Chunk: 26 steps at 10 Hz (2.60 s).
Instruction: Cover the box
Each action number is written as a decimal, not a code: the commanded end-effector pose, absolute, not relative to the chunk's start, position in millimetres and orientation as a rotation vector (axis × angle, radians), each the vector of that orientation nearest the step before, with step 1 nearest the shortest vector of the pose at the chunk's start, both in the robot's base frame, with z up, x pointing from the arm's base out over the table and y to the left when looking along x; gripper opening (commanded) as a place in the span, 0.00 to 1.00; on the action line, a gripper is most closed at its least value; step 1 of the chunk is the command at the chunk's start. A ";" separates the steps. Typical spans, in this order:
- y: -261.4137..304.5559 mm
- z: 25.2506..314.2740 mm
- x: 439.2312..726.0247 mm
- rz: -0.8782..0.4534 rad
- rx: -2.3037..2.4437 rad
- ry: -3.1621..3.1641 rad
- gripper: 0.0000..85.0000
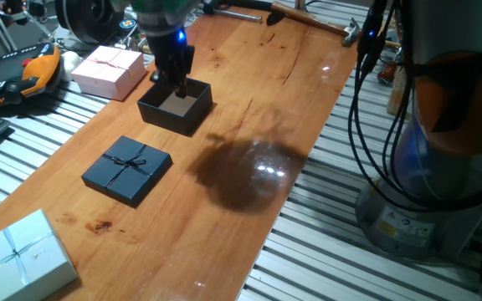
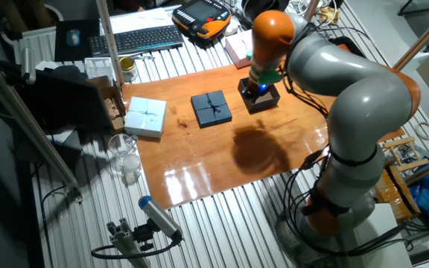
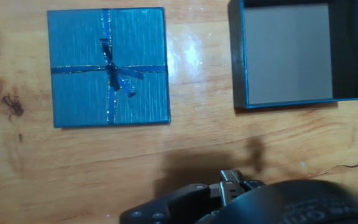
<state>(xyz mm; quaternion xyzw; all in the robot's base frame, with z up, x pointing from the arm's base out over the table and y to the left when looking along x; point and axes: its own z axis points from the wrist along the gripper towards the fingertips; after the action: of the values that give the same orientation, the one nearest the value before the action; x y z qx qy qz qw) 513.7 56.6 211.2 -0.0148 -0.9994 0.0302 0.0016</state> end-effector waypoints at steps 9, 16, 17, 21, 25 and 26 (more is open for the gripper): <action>109.2 187.9 525.0 0.052 -0.115 -3.168 0.00; 119.3 181.1 527.4 -0.003 -0.091 -3.147 0.00; 119.3 181.1 527.4 0.014 -0.081 -3.146 0.00; 119.3 181.1 527.4 0.010 0.013 -3.154 0.00; 119.3 181.1 527.4 0.029 0.061 -3.153 0.00; 119.3 181.1 527.4 0.034 0.042 -3.160 0.00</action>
<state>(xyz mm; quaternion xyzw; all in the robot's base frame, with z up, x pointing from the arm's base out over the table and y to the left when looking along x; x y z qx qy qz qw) 527.5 119.3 181.3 0.0130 -0.9998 0.0106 -0.0093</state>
